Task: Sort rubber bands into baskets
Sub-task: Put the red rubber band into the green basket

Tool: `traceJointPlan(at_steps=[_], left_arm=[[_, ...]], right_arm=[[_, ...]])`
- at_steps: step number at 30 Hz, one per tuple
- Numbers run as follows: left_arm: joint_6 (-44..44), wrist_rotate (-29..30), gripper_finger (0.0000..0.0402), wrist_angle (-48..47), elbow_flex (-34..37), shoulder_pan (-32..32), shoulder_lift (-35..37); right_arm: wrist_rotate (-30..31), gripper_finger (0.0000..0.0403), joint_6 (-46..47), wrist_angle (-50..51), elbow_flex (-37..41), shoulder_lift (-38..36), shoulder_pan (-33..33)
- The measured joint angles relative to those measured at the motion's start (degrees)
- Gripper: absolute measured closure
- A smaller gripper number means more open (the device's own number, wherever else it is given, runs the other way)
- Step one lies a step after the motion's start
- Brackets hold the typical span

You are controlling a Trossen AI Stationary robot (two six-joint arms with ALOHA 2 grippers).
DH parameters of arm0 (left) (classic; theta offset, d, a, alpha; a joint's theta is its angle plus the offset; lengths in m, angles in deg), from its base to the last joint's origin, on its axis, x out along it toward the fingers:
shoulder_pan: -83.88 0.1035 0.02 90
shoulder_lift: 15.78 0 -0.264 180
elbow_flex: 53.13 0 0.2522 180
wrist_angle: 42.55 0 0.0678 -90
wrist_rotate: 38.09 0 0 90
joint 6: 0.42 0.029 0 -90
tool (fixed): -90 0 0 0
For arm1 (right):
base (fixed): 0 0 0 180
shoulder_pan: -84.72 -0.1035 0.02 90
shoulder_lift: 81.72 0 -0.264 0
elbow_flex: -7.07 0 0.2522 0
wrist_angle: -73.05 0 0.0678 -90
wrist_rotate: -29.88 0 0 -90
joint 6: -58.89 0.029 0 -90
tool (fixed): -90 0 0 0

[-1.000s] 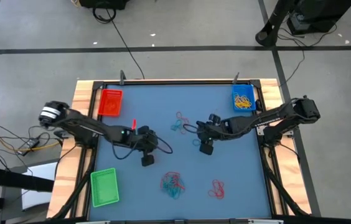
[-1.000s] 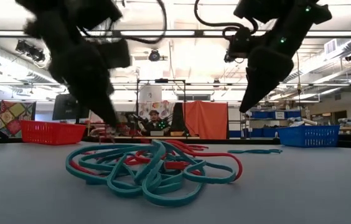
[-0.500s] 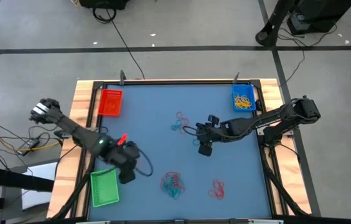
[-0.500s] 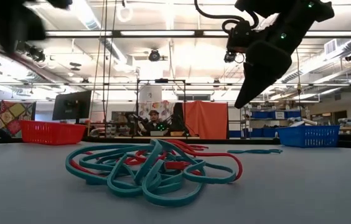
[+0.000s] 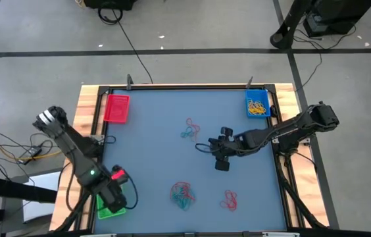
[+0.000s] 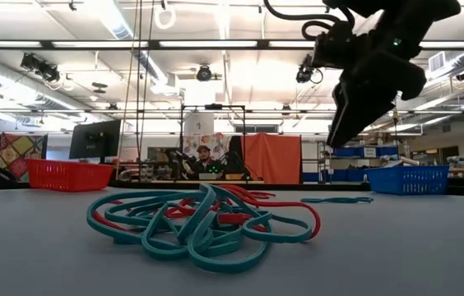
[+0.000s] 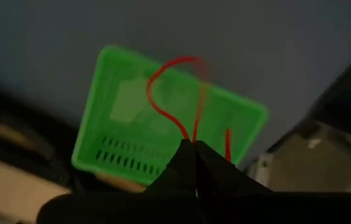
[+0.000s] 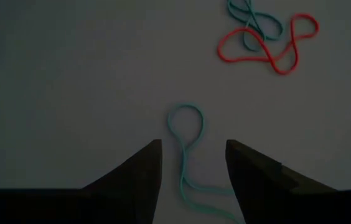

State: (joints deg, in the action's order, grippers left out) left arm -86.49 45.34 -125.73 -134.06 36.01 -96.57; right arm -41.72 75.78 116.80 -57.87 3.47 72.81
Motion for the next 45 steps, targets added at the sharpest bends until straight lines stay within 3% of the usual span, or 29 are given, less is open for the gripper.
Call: traceJointPlan(at_steps=[6,11,17,21,27,33,38,45], left_arm=[[-2.9,0.0,0.0391,0.3,0.0,-1.0,-4.8],[-3.9,-0.2,0.0338,-0.7,0.0,-1.0,-7.7],[-4.2,-0.9,0.0241,-4.4,0.0,-1.8,-7.8],[-4.1,-0.8,0.02,-12.0,0.0,-2.0,-7.6],[-2.3,9.9,0.0198,-12.2,0.0,-1.3,-4.0],[0.5,24.4,0.0208,-11.7,0.0,0.6,-0.7],[9.2,32.3,0.0209,-8.3,0.0,4.7,-0.4],[27.7,36.4,0.0209,0.4,0.0,14.8,-0.4]], right_arm=[[3.6,0.021,-1.3,0.5,0.8,0.0,-0.8],[7.5,0.0196,-3.8,0.2,5.6,0.0,-0.1],[2.3,0.0192,-7.1,-7.0,12.2,0.0,2.4],[-1.1,0.02,-12.2,-17.4,14.1,0.0,5.1],[-7.3,0.021,-19.2,-30.4,13.7,0.0,13.9],[-16.7,0.021,-23.4,-35.1,13.7,0.0,22.6],[-20.0,0.0212,-24.6,-36.7,13.1,1.1,25.3],[-21.0,0.0212,-25.8,-34.7,6.9,11.0,25.4]])
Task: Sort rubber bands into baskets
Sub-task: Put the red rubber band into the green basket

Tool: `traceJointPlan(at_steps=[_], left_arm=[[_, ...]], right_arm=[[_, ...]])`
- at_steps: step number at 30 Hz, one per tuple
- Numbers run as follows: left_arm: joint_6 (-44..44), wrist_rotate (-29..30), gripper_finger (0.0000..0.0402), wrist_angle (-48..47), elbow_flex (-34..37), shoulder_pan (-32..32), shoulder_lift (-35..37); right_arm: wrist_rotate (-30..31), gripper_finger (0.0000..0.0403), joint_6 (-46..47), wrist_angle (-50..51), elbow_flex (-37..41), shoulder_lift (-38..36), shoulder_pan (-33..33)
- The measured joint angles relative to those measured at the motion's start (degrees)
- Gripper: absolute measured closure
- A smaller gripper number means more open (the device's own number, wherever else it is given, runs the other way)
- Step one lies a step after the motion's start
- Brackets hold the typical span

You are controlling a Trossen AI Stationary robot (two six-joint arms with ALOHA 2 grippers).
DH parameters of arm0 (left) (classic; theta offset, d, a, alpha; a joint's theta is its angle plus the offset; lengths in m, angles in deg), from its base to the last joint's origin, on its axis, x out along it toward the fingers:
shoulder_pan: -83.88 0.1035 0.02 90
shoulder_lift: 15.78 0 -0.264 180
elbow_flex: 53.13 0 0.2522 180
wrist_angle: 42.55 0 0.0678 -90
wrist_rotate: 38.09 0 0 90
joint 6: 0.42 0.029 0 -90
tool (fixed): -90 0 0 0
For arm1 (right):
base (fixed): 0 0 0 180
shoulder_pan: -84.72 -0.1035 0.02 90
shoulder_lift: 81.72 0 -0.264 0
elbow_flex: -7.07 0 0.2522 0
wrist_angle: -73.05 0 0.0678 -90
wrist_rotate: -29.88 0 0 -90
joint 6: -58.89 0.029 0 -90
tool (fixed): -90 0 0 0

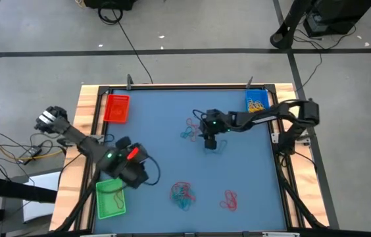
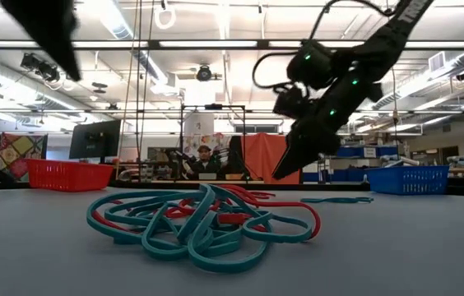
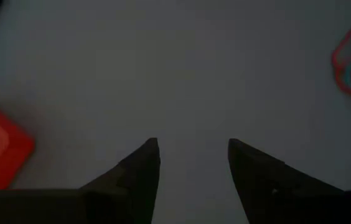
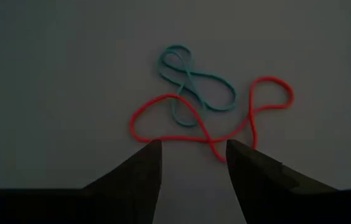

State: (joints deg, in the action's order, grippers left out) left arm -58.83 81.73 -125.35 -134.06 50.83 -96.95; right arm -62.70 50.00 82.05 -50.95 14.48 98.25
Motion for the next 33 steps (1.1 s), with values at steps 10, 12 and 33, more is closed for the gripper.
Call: traceJointPlan(at_steps=[10,12,33], left_arm=[[26.0,-1.3,0.021,19.9,0.7,14.4,-0.1],[30.6,-3.0,0.021,25.2,2.5,17.0,-0.2],[46.3,-12.5,0.021,93.1,34.9,28.5,-0.2]], right_arm=[[1.1,0.0238,-2.2,1.5,-4.3,7.7,2.5],[-0.1,0.0248,-2.4,1.0,-4.9,8.8,3.0],[1.8,0.0396,2.7,9.4,-4.5,0.2,-1.5]])
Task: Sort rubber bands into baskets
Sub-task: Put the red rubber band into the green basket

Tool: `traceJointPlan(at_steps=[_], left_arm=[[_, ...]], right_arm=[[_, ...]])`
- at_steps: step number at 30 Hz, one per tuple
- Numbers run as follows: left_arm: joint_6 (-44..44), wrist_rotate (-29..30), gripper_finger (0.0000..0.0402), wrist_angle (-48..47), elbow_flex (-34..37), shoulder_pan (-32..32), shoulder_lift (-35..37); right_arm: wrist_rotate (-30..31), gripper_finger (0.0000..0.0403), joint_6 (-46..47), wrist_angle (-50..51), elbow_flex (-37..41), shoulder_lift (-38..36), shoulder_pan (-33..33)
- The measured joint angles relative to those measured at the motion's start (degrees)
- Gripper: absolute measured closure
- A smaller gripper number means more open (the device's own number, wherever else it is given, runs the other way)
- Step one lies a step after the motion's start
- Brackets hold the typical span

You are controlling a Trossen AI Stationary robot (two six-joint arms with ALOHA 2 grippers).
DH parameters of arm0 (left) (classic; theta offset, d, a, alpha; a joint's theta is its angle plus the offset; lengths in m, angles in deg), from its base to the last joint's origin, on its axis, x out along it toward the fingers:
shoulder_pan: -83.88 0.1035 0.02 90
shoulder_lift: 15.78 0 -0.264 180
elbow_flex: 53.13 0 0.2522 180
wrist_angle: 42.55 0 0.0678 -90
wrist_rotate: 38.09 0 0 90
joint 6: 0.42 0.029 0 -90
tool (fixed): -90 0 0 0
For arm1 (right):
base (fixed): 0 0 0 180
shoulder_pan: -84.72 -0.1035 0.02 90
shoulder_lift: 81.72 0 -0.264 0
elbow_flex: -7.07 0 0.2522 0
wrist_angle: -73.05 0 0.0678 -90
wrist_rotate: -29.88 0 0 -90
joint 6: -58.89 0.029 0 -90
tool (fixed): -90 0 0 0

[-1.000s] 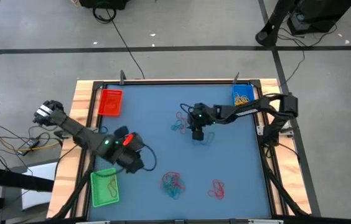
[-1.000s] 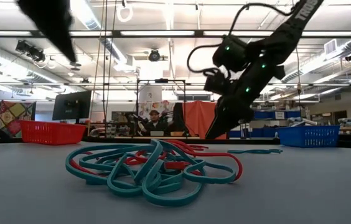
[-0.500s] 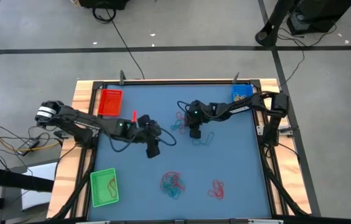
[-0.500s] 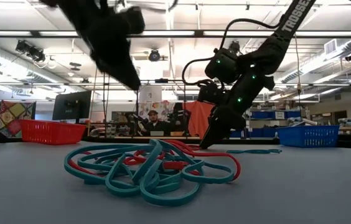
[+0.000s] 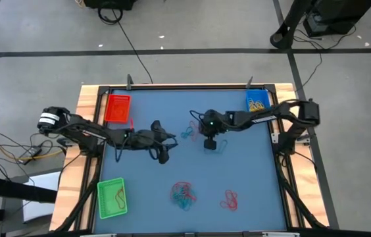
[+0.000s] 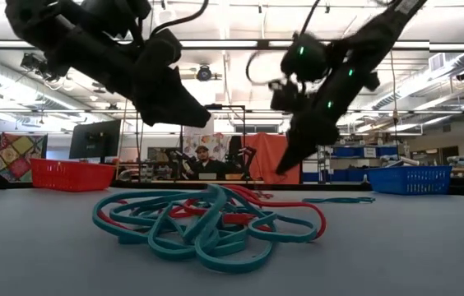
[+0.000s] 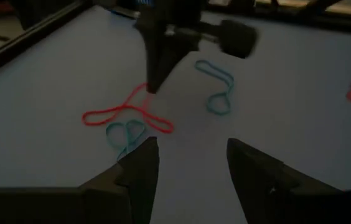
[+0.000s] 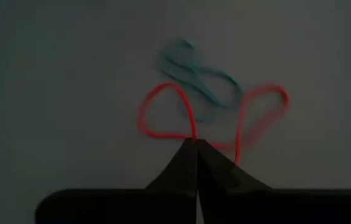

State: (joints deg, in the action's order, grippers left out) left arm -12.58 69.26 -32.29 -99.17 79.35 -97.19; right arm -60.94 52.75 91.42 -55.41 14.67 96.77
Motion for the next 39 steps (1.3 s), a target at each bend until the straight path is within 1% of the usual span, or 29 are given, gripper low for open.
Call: traceJointPlan(at_steps=[3,6,10,13,15,20,23,26,29,31,33,34,35,37,39], left_arm=[[0.0,0.0,0.021,3.5,0.8,-0.1,-1.0],[0.0,0.0,0.021,7.9,0.9,-0.2,-3.8],[1.7,-0.6,0.021,17.8,0.8,-0.2,-8.7],[3.0,-0.9,0.021,23.5,0.6,-0.2,-12.1],[3.0,-1.0,0.021,24.6,-0.1,-0.2,-13.7],[3.0,-1.2,0.021,24.5,-2.4,-0.2,-17.4],[3.0,-4.2,0.021,24.3,-3.4,-0.3,-18.7],[2.1,-4.3,0.0215,24.2,-3.9,-0.3,-19.5],[0.0,-3.7,0.025,23.9,-4.0,-0.3,-19.5],[-1.4,-3.7,0.0291,24.0,-4.0,-0.2,-19.5],[-3.5,-4.2,0.034,24.1,-4.0,-0.3,-19.5],[-4.3,-4.9,0.0366,24.0,-4.0,-0.3,-19.5],[-4.9,-5.4,0.0382,23.9,-4.0,-0.3,-19.5],[-6.6,-6.5,0.0391,23.5,-4.0,-0.3,-19.5],[-8.7,-6.6,0.0392,20.4,-4.0,-0.3,-18.4]], right_arm=[[0.7,0.0398,1.1,-0.2,0.0,-2.2,-3.3],[2.5,0.0399,1.7,-2.0,0.0,-4.2,-7.1],[5.7,0.04,2.6,-4.2,0.0,-5.1,-11.3],[7.7,0.04,3.0,-6.6,-0.1,-5.7,-13.2],[8.9,0.04,3.2,-7.5,-0.1,-5.7,-14.1],[9.5,0.04,3.7,-10.2,-0.1,-5.6,-14.7],[10.5,0.04,4.1,-11.9,-0.1,-5.6,-14.7],[10.6,0.04,4.1,-12.6,-0.1,-5.6,-14.7],[10.6,0.04,4.1,-12.6,-0.1,-5.6,-14.7],[10.7,0.04,4.1,-12.1,-0.1,-5.6,-14.7],[10.4,0.0398,4.5,-11.4,-0.1,-5.6,-14.7],[10.1,0.0394,4.9,-11.1,-0.1,-5.6,-14.7],[9.8,0.0388,5.3,-10.9,-0.1,-5.6,-14.7],[8.7,0.0372,7.1,-10.6,-0.1,-5.6,-14.7],[8.3,0.0354,8.9,-10.4,-0.1,-5.6,-14.7]])
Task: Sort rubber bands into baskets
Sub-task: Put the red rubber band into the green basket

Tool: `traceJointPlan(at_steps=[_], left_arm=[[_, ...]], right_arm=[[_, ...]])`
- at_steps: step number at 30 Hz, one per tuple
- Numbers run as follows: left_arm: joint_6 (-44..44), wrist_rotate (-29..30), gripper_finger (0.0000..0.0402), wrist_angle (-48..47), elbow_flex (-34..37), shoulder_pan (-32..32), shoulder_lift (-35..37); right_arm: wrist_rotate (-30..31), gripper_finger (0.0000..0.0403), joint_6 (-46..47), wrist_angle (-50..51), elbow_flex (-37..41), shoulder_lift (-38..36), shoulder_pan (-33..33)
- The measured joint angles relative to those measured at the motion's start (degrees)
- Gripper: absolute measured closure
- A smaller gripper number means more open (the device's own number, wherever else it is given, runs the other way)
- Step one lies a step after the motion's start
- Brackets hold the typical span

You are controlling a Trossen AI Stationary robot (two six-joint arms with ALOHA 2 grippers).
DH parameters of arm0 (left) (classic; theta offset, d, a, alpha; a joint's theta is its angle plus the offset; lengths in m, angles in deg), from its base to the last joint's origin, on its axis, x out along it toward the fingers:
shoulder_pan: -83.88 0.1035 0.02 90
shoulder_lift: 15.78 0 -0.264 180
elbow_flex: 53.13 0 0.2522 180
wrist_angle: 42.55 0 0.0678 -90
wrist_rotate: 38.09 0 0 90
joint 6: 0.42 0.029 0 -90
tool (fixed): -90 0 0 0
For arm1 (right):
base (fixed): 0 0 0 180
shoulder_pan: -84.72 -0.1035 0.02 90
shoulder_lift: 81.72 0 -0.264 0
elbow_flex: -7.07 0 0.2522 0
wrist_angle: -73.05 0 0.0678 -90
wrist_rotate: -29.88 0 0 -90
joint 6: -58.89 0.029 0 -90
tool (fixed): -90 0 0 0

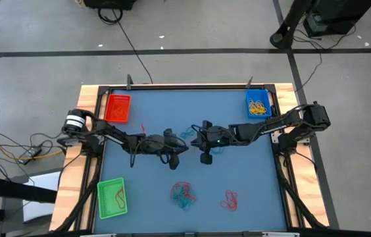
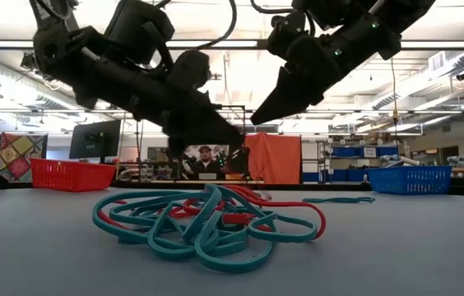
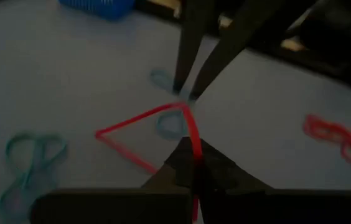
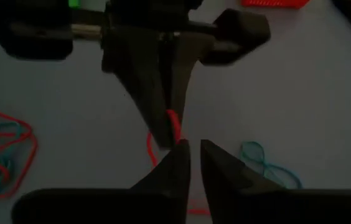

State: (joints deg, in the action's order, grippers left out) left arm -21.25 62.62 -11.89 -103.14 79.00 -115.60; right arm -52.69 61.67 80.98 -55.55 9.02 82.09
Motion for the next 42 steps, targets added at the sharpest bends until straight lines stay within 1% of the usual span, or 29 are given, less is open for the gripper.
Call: traceJointPlan(at_steps=[2,3,6,9,12,17,21,23,26,28,32,34,38,42], left_arm=[[-3.1,0.1,0.0395,-5.7,0.0,0.0,2.3],[-5.0,0.3,0.0397,-10.4,0.0,0.0,4.2],[-7.8,0.8,0.0398,-23.9,0.0,-0.5,10.9],[-10.6,2.9,0.0398,-35.1,0.0,-2.0,17.5],[-14.1,3.3,0.0399,-44.1,0.0,-3.8,23.4],[-22.0,3.1,0.0399,-57.3,-0.5,-8.7,31.0],[-29.4,1.1,0.0399,-72.5,-4.8,-13.5,34.9],[-33.4,-1.4,0.04,-80.4,-8.1,-16.1,35.9],[-39.5,-4.3,0.04,-92.5,-13.6,-19.7,35.9],[-43.4,-5.2,0.04,-99.2,-16.9,-21.8,35.8],[-49.2,-8.2,0.04,-105.6,-21.3,-25.4,35.7],[-51.5,-10.5,0.04,-106.2,-22.5,-27.3,35.7],[-57.6,-16.3,0.04,-106.6,-22.7,-31.0,35.6],[-64.9,-21.5,0.04,-109.5,-22.7,-34.6,34.0]], right_arm=[[0.0,0.0337,1.0,0.9,0.0,0.0,-0.3],[0.0,0.0329,1.6,1.8,0.0,0.0,-0.6],[0.0,0.0307,3.7,5.3,0.0,0.0,-2.0],[0.3,0.0291,6.3,4.9,1.5,0.0,-4.0],[0.5,0.0284,7.9,4.0,3.5,0.1,-6.3],[0.5,0.0283,10.6,-1.7,8.3,0.1,-9.4],[0.5,0.0284,11.3,-5.3,11.1,0.1,-10.6],[0.5,0.0284,11.3,-5.9,11.8,0.1,-10.8],[0.6,0.0284,11.4,-6.2,12.0,0.1,-10.8],[0.6,0.0284,11.4,-6.2,12.1,0.1,-10.8],[0.6,0.0285,11.4,-6.5,12.1,0.1,-10.8],[0.5,0.0287,11.8,-6.5,12.1,0.1,-10.8],[0.5,0.029,12.1,-6.5,12.1,0.1,-10.8],[0.4,0.029,12.3,-6.5,12.1,0.1,-11.1]])
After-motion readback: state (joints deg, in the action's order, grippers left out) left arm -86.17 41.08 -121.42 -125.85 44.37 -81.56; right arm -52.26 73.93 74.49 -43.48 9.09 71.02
